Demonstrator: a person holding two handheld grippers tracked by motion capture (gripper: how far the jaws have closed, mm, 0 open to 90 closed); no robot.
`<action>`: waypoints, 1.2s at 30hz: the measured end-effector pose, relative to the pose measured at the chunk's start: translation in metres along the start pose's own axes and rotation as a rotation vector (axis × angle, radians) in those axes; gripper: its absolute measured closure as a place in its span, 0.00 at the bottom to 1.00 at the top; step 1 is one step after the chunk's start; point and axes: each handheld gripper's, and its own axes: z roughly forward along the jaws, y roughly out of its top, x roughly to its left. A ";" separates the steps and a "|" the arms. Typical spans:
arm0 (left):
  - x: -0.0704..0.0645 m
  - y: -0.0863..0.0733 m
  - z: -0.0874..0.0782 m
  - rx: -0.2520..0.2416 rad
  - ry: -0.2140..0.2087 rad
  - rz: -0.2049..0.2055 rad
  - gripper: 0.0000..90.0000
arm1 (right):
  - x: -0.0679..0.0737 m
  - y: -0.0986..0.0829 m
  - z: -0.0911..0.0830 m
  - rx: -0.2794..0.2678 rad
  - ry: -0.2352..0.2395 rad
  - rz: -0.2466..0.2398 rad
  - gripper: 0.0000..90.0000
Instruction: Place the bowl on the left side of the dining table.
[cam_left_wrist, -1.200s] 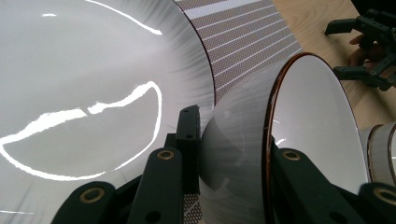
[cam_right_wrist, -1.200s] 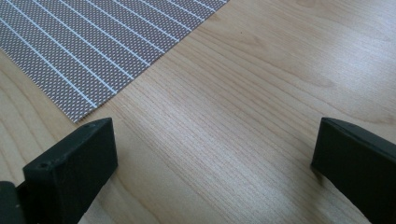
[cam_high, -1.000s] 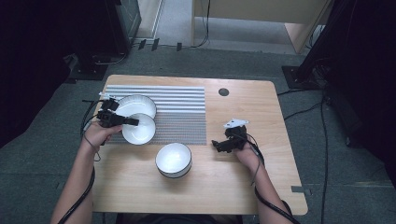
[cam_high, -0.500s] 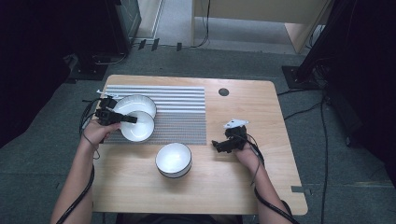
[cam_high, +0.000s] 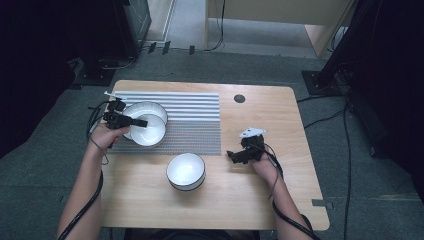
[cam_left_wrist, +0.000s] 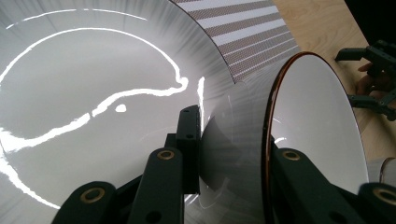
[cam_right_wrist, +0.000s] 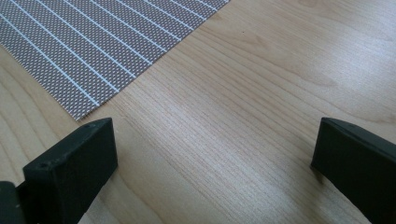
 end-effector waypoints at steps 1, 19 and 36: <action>0.001 0.001 0.000 0.000 -0.001 0.002 0.82 | 0.000 0.000 0.000 0.000 0.000 0.000 0.00; 0.012 0.006 -0.004 -0.045 0.010 -0.036 0.82 | 0.000 0.000 0.000 0.001 0.000 -0.002 0.00; 0.031 0.009 0.000 -0.060 0.054 -0.091 0.82 | 0.004 -0.003 -0.003 0.003 0.003 -0.005 0.00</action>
